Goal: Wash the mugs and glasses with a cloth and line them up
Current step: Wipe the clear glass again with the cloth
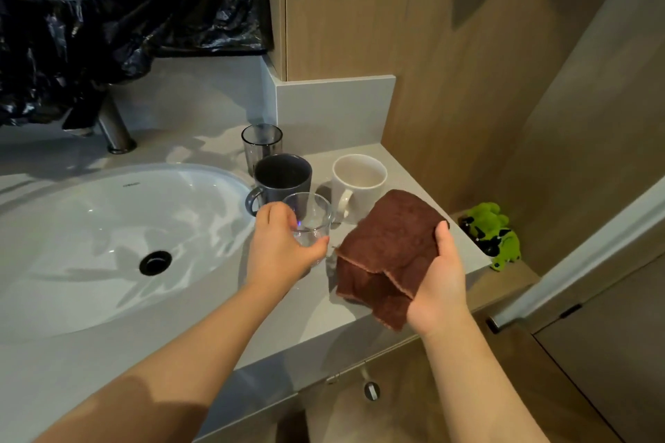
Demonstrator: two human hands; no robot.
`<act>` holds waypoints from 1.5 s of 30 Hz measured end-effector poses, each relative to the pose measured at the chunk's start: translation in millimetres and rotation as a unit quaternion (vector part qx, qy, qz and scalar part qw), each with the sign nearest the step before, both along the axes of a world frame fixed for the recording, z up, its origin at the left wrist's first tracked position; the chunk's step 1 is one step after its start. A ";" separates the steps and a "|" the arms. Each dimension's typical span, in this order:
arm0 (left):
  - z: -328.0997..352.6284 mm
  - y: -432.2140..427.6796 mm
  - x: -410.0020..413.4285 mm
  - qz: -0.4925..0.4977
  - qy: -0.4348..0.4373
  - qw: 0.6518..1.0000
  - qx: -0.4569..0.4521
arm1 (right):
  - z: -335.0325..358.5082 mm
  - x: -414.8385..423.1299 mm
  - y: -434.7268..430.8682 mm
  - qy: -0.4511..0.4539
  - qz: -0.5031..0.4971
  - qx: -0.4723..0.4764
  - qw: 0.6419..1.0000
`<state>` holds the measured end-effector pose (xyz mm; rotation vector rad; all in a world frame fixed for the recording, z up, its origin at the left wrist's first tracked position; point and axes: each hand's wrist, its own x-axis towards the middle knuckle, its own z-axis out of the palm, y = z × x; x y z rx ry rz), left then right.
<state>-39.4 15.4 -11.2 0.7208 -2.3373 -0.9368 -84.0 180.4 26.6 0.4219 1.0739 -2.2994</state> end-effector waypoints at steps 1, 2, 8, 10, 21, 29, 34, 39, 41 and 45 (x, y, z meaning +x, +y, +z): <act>3.2 0.0 4.1 0.007 0.021 1.000 0.017 | -1.9 1.3 -4.9 0.002 0.017 0.004 1.000; 7.2 -1.4 8.5 0.008 0.043 0.998 0.040 | -3.2 2.3 -9.8 0.009 0.031 0.004 0.999; 34.6 -30.7 29.7 -0.024 0.147 0.953 0.264 | 16.1 24.3 -54.9 0.106 0.145 0.011 0.984; 40.8 -44.3 35.8 -0.003 0.173 0.921 0.348 | 24.1 36.5 -76.0 0.141 0.206 0.027 0.968; 58.2 -139.3 89.0 0.079 0.183 0.843 0.499 | 32.5 83.6 -242.5 0.364 0.267 0.143 0.881; 64.1 -238.9 118.5 0.141 0.145 0.862 0.465 | 19.9 126.5 -322.1 0.324 0.332 0.124 0.877; 53.1 -255.1 129.4 0.089 0.125 0.855 0.495 | 34.0 116.0 -359.9 0.374 0.273 0.168 0.870; 61.1 -275.0 128.7 0.100 0.155 0.841 0.509 | 38.2 113.0 -381.6 0.336 0.305 0.129 0.882; 65.3 -286.3 126.5 0.100 0.183 0.830 0.517 | 31.9 128.5 -385.3 0.389 0.300 0.155 0.857; 63.1 -286.3 118.5 0.072 0.173 0.834 0.519 | 34.7 114.0 -387.5 0.316 0.265 0.124 0.902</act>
